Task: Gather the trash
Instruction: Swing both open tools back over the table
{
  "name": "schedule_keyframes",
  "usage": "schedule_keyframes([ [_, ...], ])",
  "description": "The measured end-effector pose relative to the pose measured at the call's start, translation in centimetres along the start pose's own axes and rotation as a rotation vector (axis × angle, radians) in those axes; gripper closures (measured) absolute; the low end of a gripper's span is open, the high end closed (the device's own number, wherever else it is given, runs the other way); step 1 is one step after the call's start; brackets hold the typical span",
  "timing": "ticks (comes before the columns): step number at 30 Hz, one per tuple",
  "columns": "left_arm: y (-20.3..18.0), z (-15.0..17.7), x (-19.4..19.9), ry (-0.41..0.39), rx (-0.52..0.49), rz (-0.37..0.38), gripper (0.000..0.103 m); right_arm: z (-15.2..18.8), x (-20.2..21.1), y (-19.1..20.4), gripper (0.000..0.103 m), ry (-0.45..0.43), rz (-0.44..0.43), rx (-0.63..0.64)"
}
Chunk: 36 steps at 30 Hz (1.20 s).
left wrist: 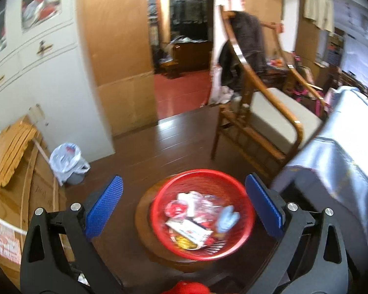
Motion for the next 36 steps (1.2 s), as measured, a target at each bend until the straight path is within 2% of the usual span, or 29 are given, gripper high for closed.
schedule_keyframes([
  [11, -12.9, -0.5, 6.9, -0.106, -0.219, 0.133, 0.007, 2.5, 9.8, -8.4, 0.025, -0.139, 0.099, -0.124],
  [18, -20.5, 0.8, 10.9, -0.163, -0.358, 0.184, 0.007, 6.0, 16.3, -14.8, 0.023, -0.225, 0.172, -0.221],
  [25, -28.0, 3.0, 13.0, -0.154, -0.476, 0.271, 0.007, 10.4, 21.7, -21.7, 0.023, -0.269, 0.264, -0.316],
  [33, -34.9, 4.3, 14.1, -0.153, -0.562, 0.331, 0.007, 14.3, 25.6, -28.2, 0.023, -0.298, 0.351, -0.406],
  [36, -37.0, 4.2, 14.2, -0.155, -0.58, 0.333, 0.007, 14.8, 26.0, -29.8, 0.022, -0.305, 0.356, -0.437],
])
Point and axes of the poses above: each gripper's, at about its wrist camera, not at the fingertips, and x roughly against the way its jaws point, y to its left, z to its underside, the point moved 9 cm from there along -x, roughly the way its jaws point, and after that the axes turned 3 degrees about z, right-handed, at the moved point
